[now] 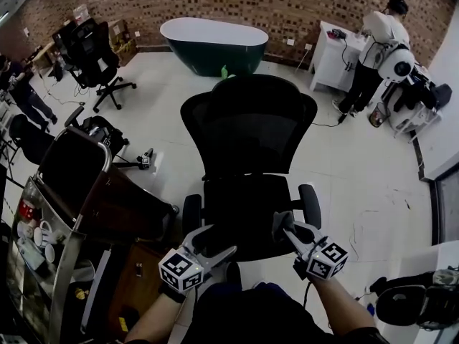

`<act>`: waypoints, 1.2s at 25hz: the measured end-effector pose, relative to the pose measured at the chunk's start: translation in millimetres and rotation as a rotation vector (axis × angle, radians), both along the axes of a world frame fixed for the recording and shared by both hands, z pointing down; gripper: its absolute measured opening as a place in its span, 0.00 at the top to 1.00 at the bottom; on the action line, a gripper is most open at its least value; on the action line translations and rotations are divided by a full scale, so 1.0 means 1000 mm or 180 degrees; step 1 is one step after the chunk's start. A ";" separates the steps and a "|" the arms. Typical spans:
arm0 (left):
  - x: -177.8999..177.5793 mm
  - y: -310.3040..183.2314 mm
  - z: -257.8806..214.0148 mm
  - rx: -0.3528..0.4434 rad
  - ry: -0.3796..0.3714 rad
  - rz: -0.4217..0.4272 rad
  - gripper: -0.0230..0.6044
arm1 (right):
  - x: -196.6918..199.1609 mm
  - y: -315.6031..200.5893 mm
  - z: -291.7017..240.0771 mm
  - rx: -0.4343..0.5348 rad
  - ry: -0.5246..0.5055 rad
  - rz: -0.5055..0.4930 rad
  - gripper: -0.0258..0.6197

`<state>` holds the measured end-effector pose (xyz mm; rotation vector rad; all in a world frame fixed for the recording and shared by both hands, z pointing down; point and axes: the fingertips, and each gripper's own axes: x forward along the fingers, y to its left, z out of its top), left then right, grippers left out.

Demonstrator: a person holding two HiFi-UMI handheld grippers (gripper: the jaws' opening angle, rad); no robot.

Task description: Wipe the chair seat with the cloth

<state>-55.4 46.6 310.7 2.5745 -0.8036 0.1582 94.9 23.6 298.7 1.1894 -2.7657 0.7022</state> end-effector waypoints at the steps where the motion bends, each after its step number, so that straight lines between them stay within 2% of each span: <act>1: -0.001 -0.005 0.002 -0.0013 -0.0001 0.0005 0.39 | -0.003 -0.007 0.002 -0.0010 0.0016 -0.0012 0.89; 4: -0.006 -0.021 0.011 -0.0055 -0.0003 -0.0013 0.39 | -0.011 -0.023 0.015 -0.0067 0.0041 -0.0052 0.89; 8: -0.010 -0.039 0.029 -0.0154 -0.0065 -0.0104 0.39 | -0.025 -0.041 0.049 -0.0293 0.0023 -0.0179 0.89; 15: -0.024 -0.068 0.079 -0.0405 -0.0205 -0.0321 0.39 | -0.070 -0.083 0.136 -0.0656 0.0243 -0.0597 0.89; 21: -0.038 -0.097 0.139 -0.0605 -0.0250 -0.0517 0.39 | -0.125 -0.128 0.239 -0.0866 0.0762 -0.1119 0.89; 26: -0.046 -0.122 0.184 -0.0622 -0.0243 -0.0611 0.39 | -0.170 -0.173 0.330 -0.0940 0.1203 -0.1298 0.89; 30: -0.045 -0.143 0.208 -0.0667 -0.0079 -0.0718 0.39 | -0.195 -0.204 0.387 -0.0913 0.1594 -0.1413 0.89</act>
